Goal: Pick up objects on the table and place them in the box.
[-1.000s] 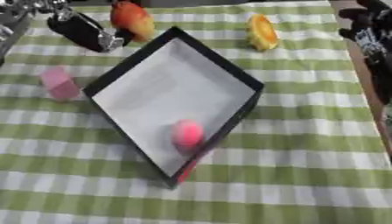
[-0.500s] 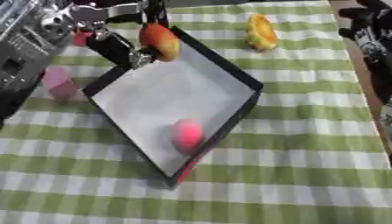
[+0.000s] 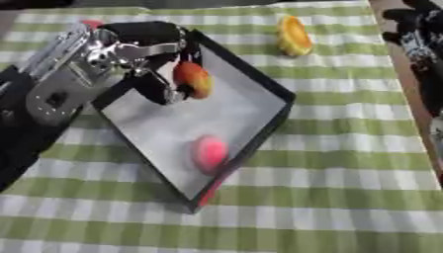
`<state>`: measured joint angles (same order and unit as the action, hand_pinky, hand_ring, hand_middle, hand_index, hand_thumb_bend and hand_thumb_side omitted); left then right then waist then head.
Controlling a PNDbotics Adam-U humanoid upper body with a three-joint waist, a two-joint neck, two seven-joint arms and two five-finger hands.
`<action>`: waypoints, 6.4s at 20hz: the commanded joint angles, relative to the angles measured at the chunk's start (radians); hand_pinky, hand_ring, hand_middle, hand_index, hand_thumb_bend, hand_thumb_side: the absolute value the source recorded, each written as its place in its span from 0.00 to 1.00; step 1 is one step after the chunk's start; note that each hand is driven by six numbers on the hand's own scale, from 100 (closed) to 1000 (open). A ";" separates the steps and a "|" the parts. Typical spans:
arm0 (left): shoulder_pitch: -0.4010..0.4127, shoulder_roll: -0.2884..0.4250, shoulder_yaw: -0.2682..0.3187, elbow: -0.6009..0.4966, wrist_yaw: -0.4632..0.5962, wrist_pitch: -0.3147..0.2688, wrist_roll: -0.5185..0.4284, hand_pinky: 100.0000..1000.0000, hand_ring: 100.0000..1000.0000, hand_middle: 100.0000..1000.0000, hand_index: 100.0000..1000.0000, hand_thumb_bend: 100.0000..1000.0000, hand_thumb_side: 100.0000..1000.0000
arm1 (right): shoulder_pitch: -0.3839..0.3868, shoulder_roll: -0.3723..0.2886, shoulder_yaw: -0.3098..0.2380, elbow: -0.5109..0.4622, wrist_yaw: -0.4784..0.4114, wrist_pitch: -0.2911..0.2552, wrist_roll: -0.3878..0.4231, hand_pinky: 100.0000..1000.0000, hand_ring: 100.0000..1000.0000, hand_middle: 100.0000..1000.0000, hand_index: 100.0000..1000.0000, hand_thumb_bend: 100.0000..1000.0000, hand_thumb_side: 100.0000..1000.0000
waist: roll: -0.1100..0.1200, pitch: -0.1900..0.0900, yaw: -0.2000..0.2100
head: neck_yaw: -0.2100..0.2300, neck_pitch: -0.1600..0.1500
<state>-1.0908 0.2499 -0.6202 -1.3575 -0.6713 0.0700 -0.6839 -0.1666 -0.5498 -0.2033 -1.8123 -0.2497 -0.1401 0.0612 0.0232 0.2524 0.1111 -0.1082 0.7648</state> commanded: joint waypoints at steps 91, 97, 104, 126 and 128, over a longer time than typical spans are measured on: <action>0.036 0.312 0.174 0.457 0.047 0.106 0.003 0.76 0.77 0.69 0.78 0.77 0.39 | 0.017 -0.037 -0.022 -0.008 0.026 0.002 -0.003 0.86 0.96 0.74 0.92 0.00 0.57 | 0.023 -0.014 -0.008 | 0.033 -0.020; 0.035 0.302 0.168 0.454 0.034 0.085 0.001 0.72 0.74 0.66 0.74 0.63 0.31 | 0.017 -0.036 -0.021 -0.007 0.026 0.002 -0.001 0.86 0.96 0.74 0.92 0.00 0.57 | 0.022 -0.014 -0.009 | 0.037 -0.019; 0.041 0.305 0.153 0.424 0.057 0.096 -0.014 0.67 0.69 0.61 0.68 0.44 0.19 | 0.018 -0.036 -0.021 -0.004 0.027 0.002 0.000 0.86 0.96 0.75 0.92 0.00 0.57 | 0.021 -0.014 -0.008 | 0.041 -0.018; -0.135 0.324 0.117 0.089 0.147 0.047 0.025 0.64 0.65 0.57 0.60 0.12 0.00 | -0.004 -0.095 -0.033 -0.022 -0.004 -0.026 -0.029 0.86 0.96 0.75 0.91 0.00 0.53 | 0.023 -0.028 -0.015 | 0.045 -0.025; -0.164 0.293 0.095 0.095 0.142 0.014 0.036 0.64 0.64 0.57 0.60 0.14 0.00 | -0.013 -0.109 -0.031 -0.025 -0.010 -0.032 -0.033 0.86 0.95 0.75 0.91 0.00 0.52 | 0.022 -0.026 -0.021 | 0.049 -0.026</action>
<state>-1.2266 0.5416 -0.5224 -1.2510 -0.5351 0.1052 -0.6534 -0.1693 -0.6155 -0.2267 -1.8163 -0.2522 -0.1655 0.0320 0.0431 0.2525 0.0896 -0.0638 0.7530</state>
